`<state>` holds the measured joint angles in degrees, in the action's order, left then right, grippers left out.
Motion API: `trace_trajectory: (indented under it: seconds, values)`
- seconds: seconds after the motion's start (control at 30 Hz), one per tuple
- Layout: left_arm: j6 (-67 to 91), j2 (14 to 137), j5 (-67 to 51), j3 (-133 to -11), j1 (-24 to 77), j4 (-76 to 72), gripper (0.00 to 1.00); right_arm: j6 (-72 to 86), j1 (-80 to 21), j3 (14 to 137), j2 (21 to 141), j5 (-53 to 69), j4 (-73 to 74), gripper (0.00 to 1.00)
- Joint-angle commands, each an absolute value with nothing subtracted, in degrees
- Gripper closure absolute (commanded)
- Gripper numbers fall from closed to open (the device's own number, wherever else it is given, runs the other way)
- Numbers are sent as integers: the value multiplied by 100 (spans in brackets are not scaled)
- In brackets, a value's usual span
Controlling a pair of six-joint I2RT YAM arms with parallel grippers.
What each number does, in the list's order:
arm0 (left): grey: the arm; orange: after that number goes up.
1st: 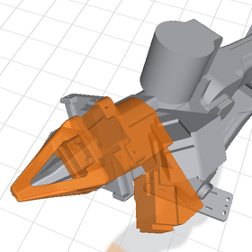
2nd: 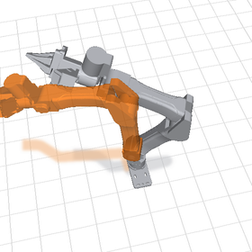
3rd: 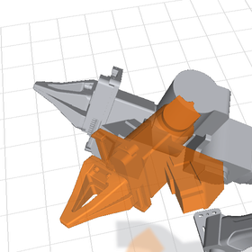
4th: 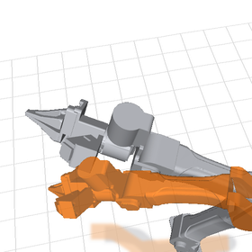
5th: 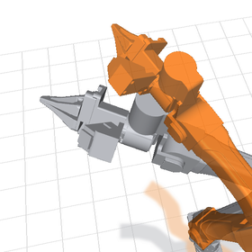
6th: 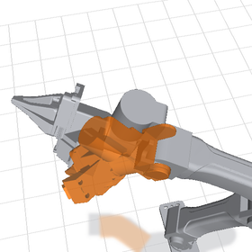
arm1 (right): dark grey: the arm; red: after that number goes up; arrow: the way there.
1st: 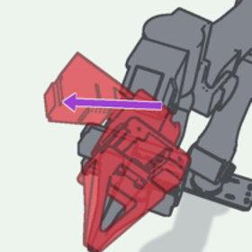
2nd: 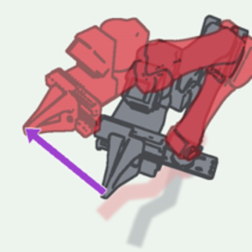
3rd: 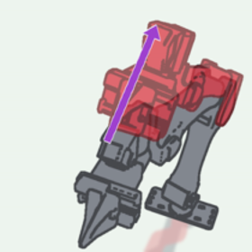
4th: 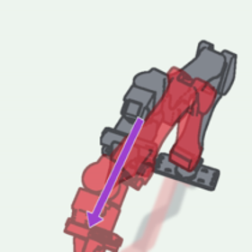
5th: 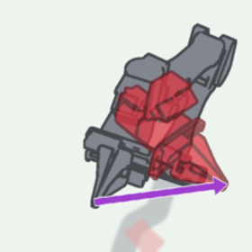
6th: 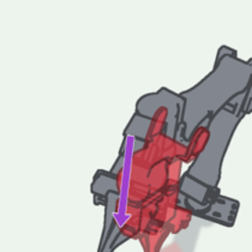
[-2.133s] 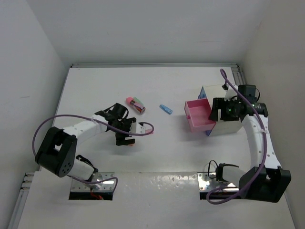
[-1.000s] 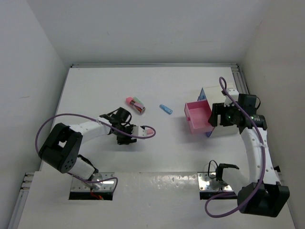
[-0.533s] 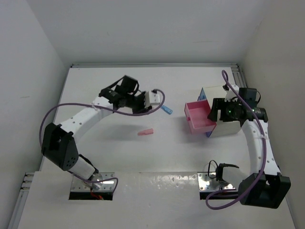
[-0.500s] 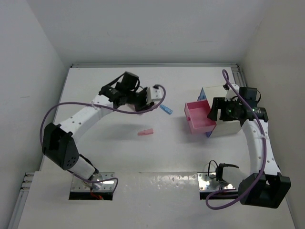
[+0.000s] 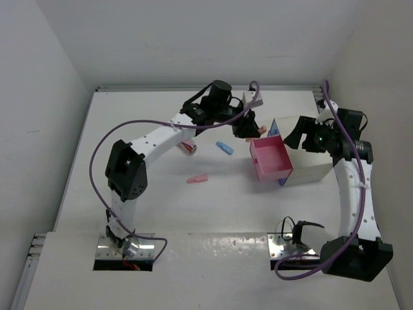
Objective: Sort the stationery into containers
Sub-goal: Place the pen in the drawer.
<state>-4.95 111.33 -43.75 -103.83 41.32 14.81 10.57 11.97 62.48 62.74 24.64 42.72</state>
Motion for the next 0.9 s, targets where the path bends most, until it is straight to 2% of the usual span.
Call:
trace_trajectory:
  seconds: [0.0,0.7,0.8,0.87]
  values:
    - [377,11320,-4737,-10810,4245,819,97,1520,1344,6434,6091,2698,3921,25]
    - [879,12445,-4641,-11276,4834,184,94,1547,1397,6337,6144,2760,3797,25]
    - [870,12489,-4641,-11294,4834,185,91,1494,1406,6328,6179,2760,3823,25]
    - [870,12498,-4641,-11320,4825,193,85,1477,1397,6328,6214,2769,3841,25]
